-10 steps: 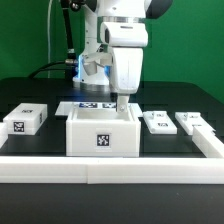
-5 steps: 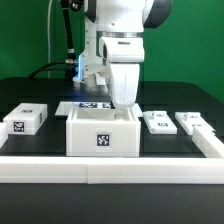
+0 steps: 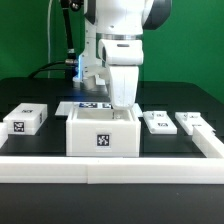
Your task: Assemble cabinet
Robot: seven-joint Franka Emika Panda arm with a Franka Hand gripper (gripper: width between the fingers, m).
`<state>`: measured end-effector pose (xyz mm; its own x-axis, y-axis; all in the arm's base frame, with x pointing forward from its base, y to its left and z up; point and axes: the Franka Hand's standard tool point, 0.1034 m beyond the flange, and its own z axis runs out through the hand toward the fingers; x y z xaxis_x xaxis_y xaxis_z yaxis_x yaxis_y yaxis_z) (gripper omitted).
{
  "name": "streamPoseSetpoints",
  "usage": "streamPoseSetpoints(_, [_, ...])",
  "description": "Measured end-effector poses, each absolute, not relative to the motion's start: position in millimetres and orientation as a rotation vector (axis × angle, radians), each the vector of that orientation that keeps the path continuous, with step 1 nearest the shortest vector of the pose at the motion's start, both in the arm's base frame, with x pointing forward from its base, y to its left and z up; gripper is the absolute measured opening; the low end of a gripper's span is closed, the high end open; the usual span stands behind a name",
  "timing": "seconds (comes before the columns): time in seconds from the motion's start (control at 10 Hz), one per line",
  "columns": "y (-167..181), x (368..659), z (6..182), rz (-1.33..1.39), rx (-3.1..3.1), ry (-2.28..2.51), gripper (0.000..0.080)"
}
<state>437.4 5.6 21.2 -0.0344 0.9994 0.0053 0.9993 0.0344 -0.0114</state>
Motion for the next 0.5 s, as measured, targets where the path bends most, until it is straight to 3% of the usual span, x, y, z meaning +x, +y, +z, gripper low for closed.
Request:
streamPoseSetpoints(0.1, [5.6,437.4,21.2,0.007,-2.175,-2.251,0.0257])
streamPoseSetpoints(0.2, [5.6,437.3,21.2,0.007,-2.175,-2.251,0.0081])
streamPoseSetpoints(0.3, [5.6,437.5,21.4,0.007,-2.175,-2.251,0.0034])
streamPoseSetpoints(0.5, [5.6,437.5,21.3,0.007,-2.175,-2.251,0.0034])
